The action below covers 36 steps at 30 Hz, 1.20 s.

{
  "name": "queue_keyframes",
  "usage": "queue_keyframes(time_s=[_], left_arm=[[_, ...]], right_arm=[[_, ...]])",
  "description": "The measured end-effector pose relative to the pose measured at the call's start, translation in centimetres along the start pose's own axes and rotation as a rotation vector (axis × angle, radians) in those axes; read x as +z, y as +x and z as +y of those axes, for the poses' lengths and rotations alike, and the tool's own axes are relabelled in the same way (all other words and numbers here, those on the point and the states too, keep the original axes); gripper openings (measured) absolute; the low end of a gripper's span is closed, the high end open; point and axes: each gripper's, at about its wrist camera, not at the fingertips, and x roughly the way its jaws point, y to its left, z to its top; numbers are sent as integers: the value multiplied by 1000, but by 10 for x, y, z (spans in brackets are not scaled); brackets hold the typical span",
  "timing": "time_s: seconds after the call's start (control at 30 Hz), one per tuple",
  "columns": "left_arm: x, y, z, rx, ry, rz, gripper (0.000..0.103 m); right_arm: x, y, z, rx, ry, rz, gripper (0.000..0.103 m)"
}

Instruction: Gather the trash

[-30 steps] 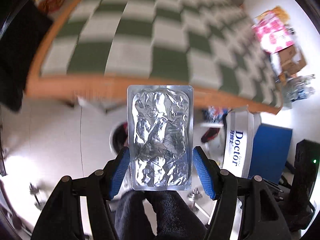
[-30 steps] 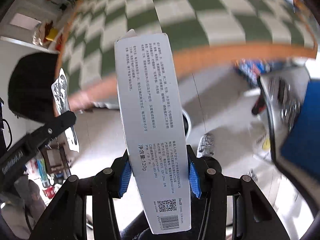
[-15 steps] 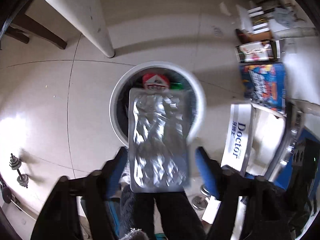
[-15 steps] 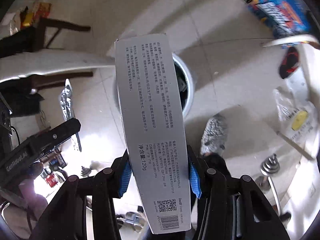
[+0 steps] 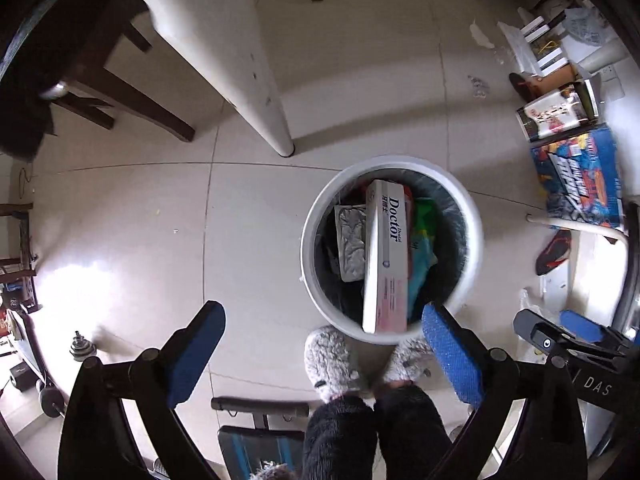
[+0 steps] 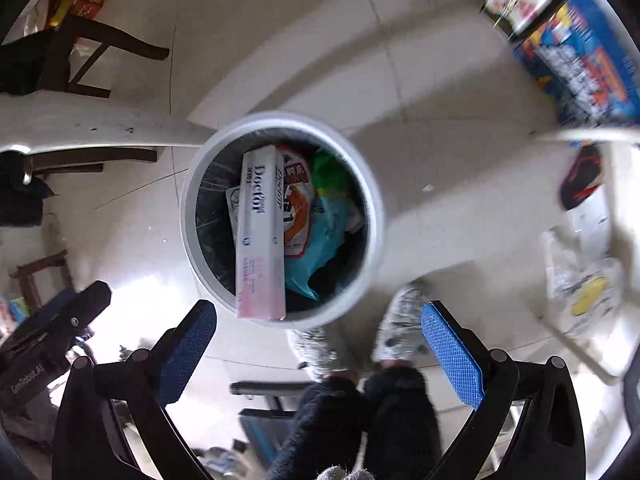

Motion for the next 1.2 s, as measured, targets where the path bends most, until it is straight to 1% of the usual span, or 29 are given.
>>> queue_keyframes(time_s=[0.03,0.07,0.1,0.17,0.2,0.23,0.3,0.33,0.4,0.43,0.47,0.57,0.7,0.77,0.9,1.0,1.1,1.2], left_arm=[[-5,-14,1,-5,-1,-7,101],[-12,-36,0,-10,1,-13,101],[-15,-48,-1,-9,2,-15,101],[-26,-88,-3,-14,9,-31,101],[-32,-111,-4,-22,12,-39,101],[-36,-125,-9,-32,15,-44,101],[-48,-169,-12,-36,30,-59,101],[-52,-183,-14,-44,33,-64,101],[-64,-227,-16,-56,41,-74,101],[-68,-239,-18,-63,42,-75,101],[-74,-260,-19,-78,45,-78,101],[-90,-314,-21,-111,46,-98,101],[-109,-373,-24,-141,56,-150,101],[-116,-400,-25,-164,63,-177,101],[-128,-439,-27,-218,67,-216,101],[-138,-466,-25,-267,77,-234,101],[-145,-485,-23,-290,97,-251,101],[-153,-501,-20,-318,101,-264,101]], right_arm=[[-4,-14,2,-20,-6,-14,103],[-6,-28,3,-32,-7,-25,103],[-12,-46,5,-47,-11,-34,103],[-27,-84,5,-61,-18,-50,103],[-36,-110,9,-72,-20,-61,103],[-44,-131,11,-76,-22,-69,103],[-59,-172,19,-68,-27,-81,103],[-67,-190,21,-63,-31,-86,103],[-84,-236,26,-60,-50,-102,103],[-91,-255,28,-54,-55,-112,103],[-100,-282,30,-49,-63,-123,103],[-125,-344,32,-35,-67,-152,103],[-155,-422,36,-7,-76,-203,103],[-167,-453,38,16,-88,-219,103],[-194,-515,45,66,-117,-260,103],[-210,-545,48,96,-126,-283,103],[-226,-576,48,124,-139,-307,103],[-239,-598,47,156,-152,-315,103]])
